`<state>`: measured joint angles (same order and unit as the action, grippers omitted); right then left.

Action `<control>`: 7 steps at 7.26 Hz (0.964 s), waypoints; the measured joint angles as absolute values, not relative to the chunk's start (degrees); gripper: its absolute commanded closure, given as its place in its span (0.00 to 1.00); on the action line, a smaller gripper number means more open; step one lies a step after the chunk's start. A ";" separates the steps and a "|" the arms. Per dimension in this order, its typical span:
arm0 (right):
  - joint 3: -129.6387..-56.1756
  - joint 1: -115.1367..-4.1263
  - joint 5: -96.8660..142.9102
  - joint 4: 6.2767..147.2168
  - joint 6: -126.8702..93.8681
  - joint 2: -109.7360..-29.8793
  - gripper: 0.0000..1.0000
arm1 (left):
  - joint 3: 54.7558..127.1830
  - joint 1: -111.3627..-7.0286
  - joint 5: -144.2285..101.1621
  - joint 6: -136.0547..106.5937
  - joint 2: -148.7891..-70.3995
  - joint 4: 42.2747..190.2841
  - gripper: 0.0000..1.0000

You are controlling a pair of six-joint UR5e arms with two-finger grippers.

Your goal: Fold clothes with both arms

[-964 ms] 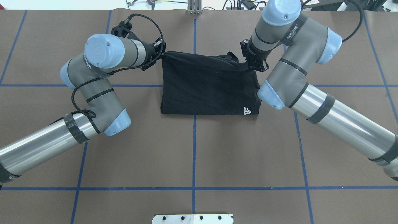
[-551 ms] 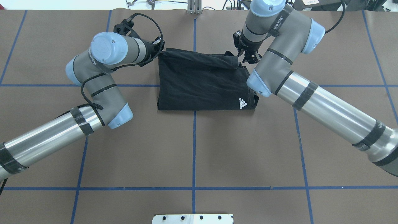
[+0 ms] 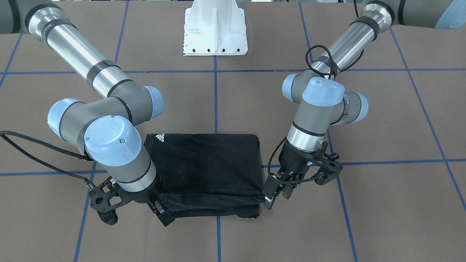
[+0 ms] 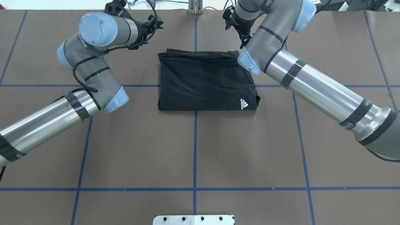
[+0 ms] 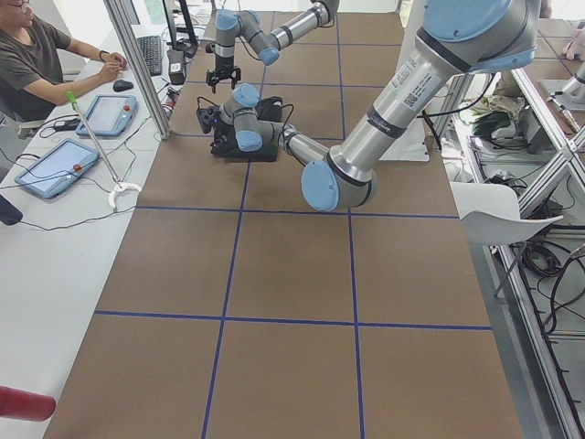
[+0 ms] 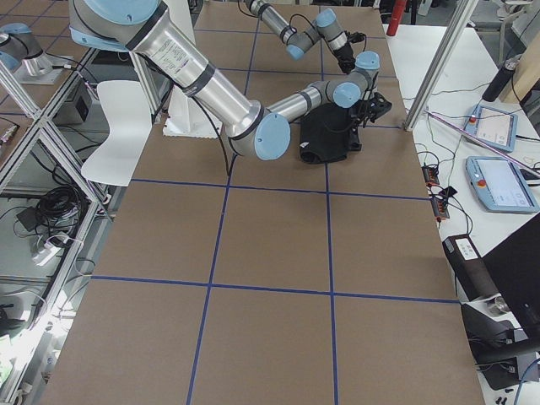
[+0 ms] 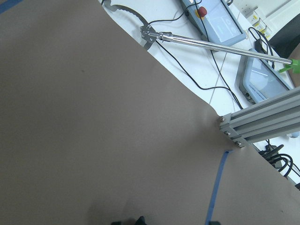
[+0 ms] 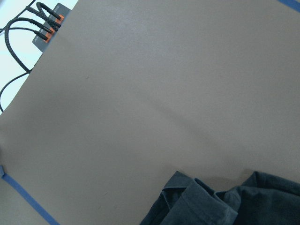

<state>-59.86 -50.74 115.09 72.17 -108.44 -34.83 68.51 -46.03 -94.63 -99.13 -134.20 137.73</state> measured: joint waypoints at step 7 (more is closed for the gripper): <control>-84.61 -53.10 116.42 80.04 -70.42 -54.29 0.00 | 86.10 -51.93 -107.38 -56.93 -121.67 124.09 0.01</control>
